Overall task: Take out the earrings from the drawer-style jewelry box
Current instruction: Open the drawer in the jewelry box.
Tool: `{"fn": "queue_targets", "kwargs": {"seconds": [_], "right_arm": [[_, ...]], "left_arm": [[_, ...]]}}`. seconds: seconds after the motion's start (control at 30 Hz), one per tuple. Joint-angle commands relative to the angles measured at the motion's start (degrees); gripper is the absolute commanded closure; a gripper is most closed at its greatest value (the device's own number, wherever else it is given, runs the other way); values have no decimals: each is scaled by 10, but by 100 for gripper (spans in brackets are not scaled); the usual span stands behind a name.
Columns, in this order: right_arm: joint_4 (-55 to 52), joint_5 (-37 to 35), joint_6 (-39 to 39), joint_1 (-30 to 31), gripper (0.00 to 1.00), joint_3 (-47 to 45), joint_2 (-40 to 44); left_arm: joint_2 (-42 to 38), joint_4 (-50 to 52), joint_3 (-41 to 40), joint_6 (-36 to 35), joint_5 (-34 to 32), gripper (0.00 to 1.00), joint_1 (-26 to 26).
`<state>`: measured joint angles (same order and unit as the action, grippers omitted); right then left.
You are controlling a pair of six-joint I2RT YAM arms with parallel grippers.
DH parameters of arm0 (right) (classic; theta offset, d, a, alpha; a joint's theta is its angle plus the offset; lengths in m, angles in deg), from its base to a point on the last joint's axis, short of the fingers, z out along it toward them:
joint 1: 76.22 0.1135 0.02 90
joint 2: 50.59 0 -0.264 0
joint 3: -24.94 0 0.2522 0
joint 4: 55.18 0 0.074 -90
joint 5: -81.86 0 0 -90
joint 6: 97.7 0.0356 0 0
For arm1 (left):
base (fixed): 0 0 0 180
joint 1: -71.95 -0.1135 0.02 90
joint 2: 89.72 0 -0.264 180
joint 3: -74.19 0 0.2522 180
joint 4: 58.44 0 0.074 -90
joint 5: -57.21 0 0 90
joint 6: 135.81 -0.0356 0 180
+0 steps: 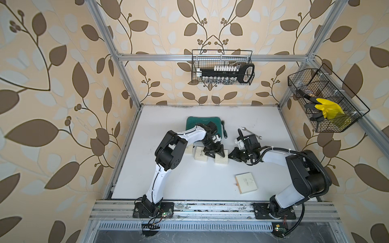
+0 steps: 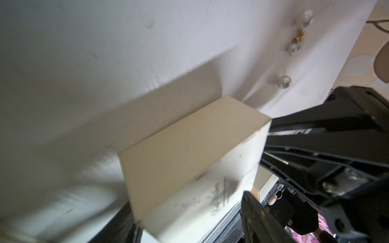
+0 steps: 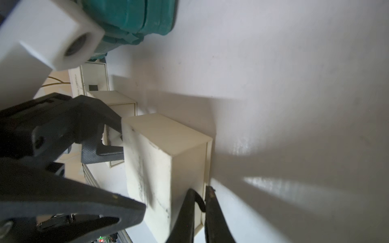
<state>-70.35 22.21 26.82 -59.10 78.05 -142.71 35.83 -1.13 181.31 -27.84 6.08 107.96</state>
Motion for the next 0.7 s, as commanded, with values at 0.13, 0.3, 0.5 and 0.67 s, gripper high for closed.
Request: {"fn": "queue_targets", "kwargs": {"seconds": [0.13,0.3,0.5,0.67], "right_arm": [[37,42,2,5,100,-6,-3],[-14,0,-12,5,100,3,8],[-129,-95,-46,5,100,29,16],[-171,-142,-55,5,100,31,28]], "left_arm": [[23,11,3,-4,-8,28,2],[34,46,16,-5,-59,29,2],[54,91,28,-5,-122,30,2],[60,100,26,-5,-140,29,2]]}}
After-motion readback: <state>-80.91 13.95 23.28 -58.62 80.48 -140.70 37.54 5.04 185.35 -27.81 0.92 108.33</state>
